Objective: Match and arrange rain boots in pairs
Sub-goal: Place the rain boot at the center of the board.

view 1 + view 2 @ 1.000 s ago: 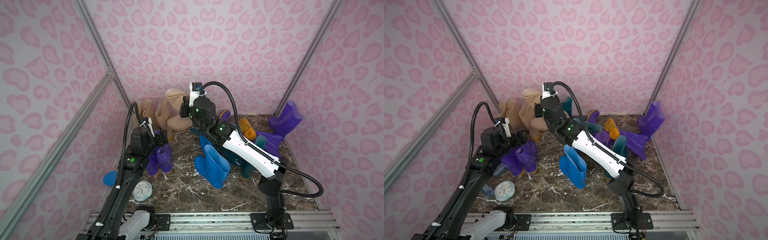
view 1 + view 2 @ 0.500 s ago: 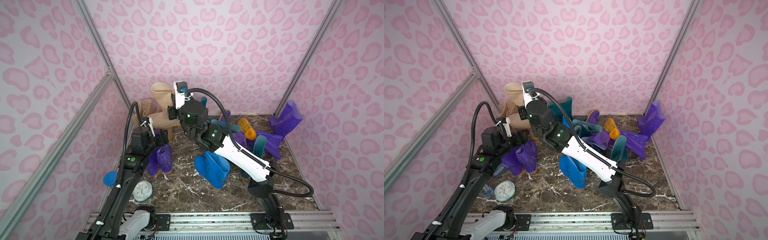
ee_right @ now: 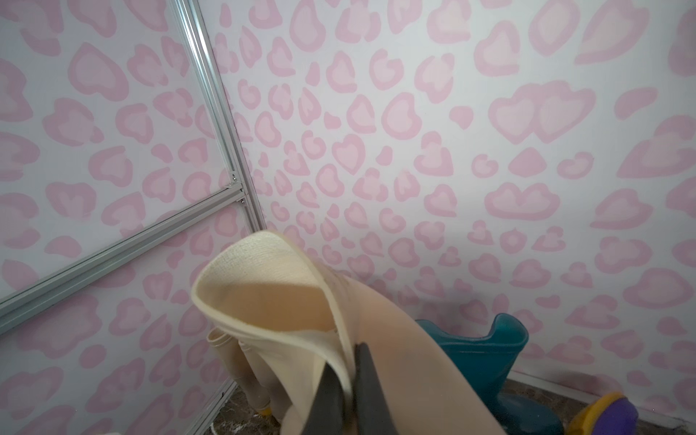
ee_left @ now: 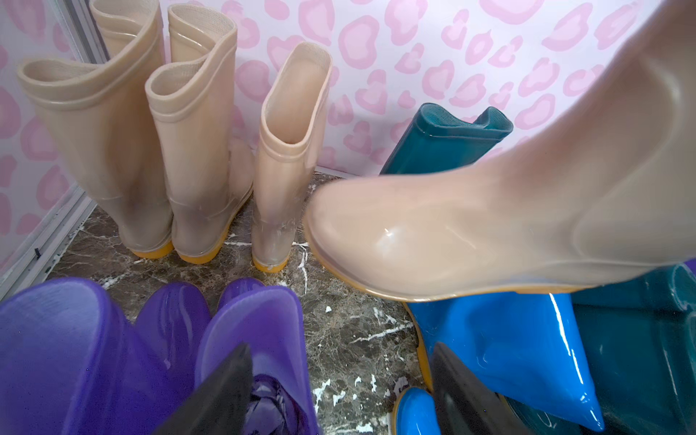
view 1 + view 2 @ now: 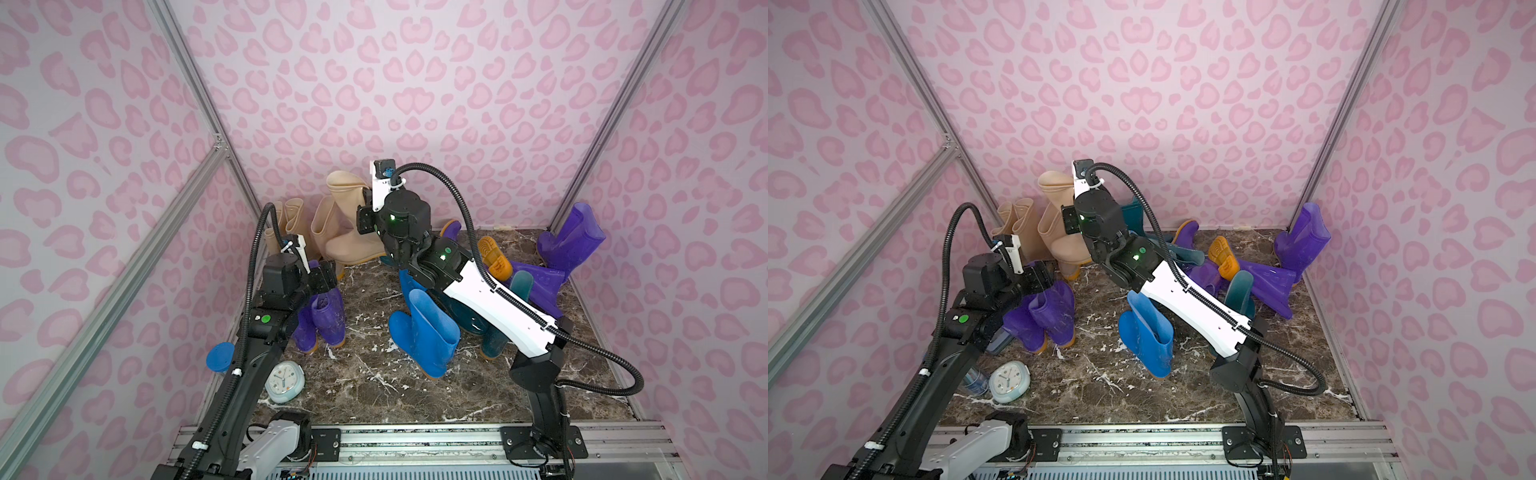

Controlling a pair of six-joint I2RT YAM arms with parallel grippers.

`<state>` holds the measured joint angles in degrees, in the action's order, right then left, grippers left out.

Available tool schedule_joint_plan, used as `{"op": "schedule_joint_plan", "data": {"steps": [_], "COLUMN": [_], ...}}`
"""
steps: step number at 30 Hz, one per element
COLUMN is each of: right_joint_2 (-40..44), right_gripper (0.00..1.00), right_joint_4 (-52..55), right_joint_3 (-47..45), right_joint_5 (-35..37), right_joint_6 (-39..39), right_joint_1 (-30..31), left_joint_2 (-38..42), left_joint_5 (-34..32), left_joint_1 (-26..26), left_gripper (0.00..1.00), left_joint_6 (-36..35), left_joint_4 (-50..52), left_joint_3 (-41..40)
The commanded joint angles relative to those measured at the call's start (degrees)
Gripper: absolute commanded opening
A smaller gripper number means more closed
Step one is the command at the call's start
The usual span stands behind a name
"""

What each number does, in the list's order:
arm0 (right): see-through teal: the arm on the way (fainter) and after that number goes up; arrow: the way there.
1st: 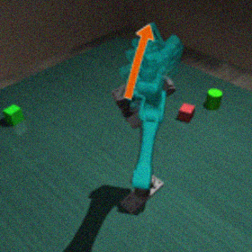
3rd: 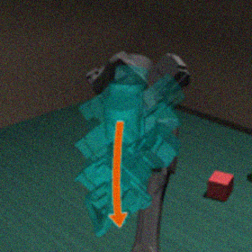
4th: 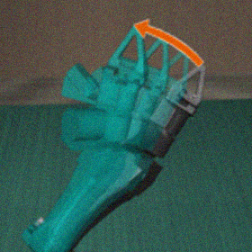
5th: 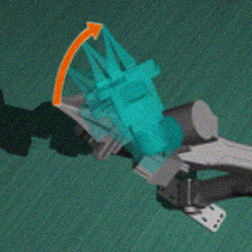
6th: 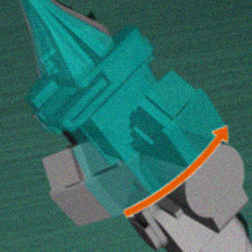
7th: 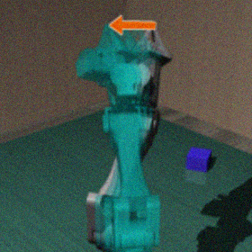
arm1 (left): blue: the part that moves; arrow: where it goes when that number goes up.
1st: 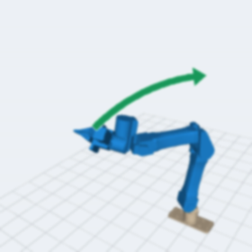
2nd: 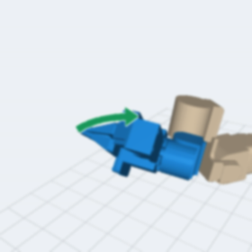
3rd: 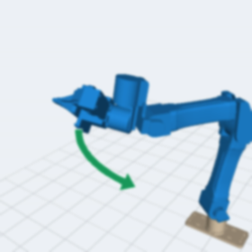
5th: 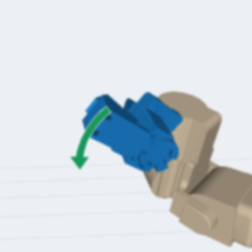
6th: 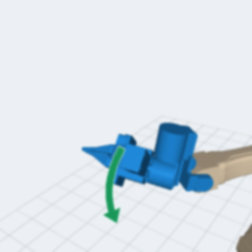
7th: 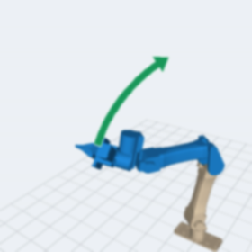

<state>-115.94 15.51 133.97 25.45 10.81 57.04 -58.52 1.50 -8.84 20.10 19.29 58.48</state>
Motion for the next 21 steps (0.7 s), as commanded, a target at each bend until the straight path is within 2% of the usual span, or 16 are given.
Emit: {"op": "schedule_joint_plan", "data": {"steps": [1, 4, 11, 19, 21], "right_joint_2": [1.14, 2.9, -0.02, -0.14, 0.72], "right_gripper": [0.0, 0.0, 0.0, 0.0, 0.0], "right_joint_4": [-4.97, -8.68, -6.81, -6.04, -6.15], "right_joint_3": [-6.58, -13.27, -13.03, -15.43, -17.33], "right_joint_5": [-0.29, 0.01, -4.08, -16.81, -17.69], "right_joint_6": [6.06, 8.18, 11.03, 14.72, 15.4], "right_joint_1": [0.0, -0.17, 0.22, -0.79, -1.15], "left_joint_2": [0.39, 0.71, 0.6, 0.88, 0.86], "left_joint_5": [0.52, 0.44, 0.88, 0.44, 0.26], "left_joint_1": [0.12, 0.08, 0.05, 0.06, 0.13], "left_gripper": [0.76, 0.76, 0.76, 0.76, 0.76], "left_joint_6": [0.22, 0.27, 0.34, 0.12, 0.12], "left_joint_4": [-1.62, -1.73, -1.59, -1.63, -1.62], "left_joint_3": [0.29, 0.1, 0.45, 0.23, 0.23]}}
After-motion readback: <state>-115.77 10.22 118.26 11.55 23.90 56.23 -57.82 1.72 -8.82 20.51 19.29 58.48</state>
